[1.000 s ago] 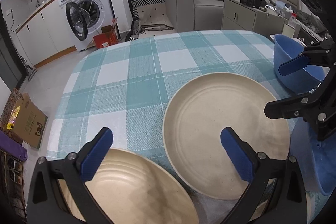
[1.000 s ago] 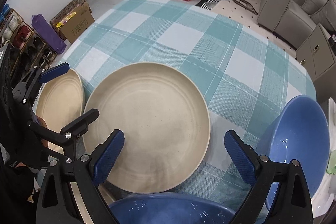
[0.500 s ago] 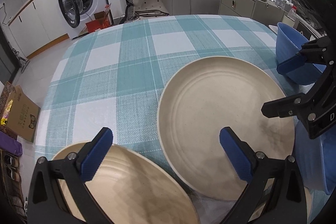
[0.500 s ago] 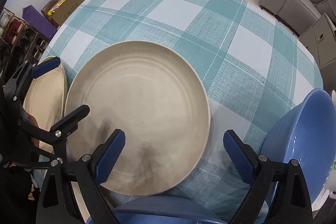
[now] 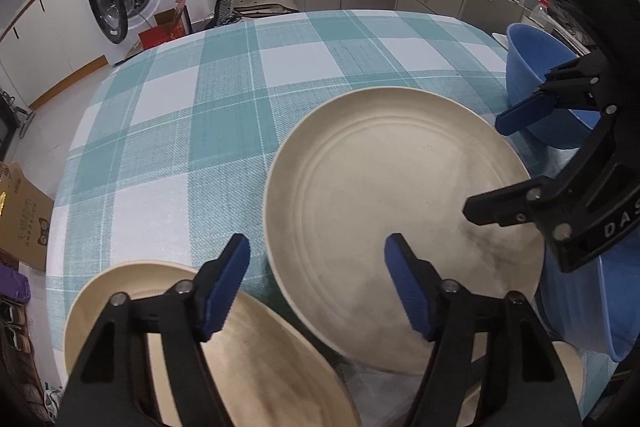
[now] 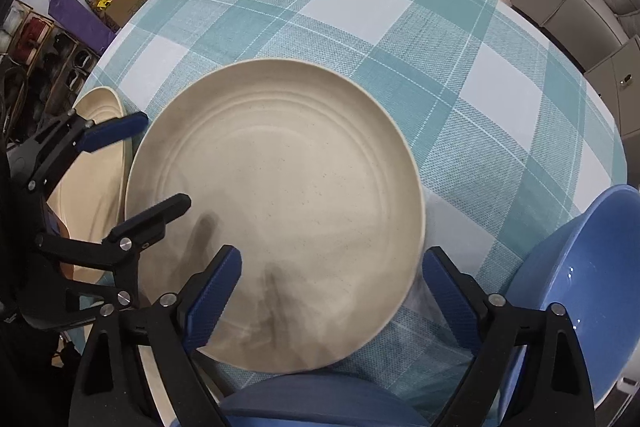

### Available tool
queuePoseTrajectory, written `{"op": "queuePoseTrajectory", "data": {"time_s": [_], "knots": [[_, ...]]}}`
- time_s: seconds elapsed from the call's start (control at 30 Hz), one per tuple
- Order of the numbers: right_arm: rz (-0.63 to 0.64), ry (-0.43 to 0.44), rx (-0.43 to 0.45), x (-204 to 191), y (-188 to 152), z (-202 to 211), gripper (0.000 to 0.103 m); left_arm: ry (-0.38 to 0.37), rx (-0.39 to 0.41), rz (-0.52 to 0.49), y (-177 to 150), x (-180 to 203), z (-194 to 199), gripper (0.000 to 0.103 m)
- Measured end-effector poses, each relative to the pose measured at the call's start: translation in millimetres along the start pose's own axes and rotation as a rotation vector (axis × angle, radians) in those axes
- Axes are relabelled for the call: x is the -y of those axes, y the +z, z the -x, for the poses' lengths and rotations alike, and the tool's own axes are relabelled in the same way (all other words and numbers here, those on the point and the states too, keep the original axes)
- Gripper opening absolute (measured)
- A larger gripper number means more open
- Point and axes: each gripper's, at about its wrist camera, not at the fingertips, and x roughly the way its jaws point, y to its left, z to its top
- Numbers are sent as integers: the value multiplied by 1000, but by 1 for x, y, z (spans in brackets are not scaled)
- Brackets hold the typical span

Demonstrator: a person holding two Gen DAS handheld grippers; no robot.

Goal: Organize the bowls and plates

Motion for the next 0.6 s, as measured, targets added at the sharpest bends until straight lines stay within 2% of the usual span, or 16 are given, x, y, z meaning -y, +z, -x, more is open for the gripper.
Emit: {"op": "queuePoseTrajectory", "data": {"time_s": [0.13, 0.3, 0.33, 0.4, 0.43, 0.47, 0.5, 0.6], "knots": [[-8, -6, 7, -1, 2, -1, 88, 6, 1, 2, 1, 1, -1, 56], [-24, 5, 32, 2, 4, 4, 86, -6, 21, 36, 6, -5, 0, 54], [-24, 16, 42, 2, 4, 5, 82, -9, 27, 33, 7, -4, 1, 53], [-34, 97, 41, 0, 8, 5, 70, -21, 29, 19, 10, -1, 1, 52], [-25, 93, 31, -5, 10, 3, 70, -13, 31, 7, 11, 2, 1, 52], [1, 36, 31, -12, 12, 2, 70, -1, 26, 0, 11, 3, 1, 52], [15, 17, 32, -15, 12, 2, 70, 9, 21, -2, 11, 3, -1, 52], [18, -12, 42, -12, 10, 7, 70, 7, 7, 14, 8, -1, -5, 52]]}}
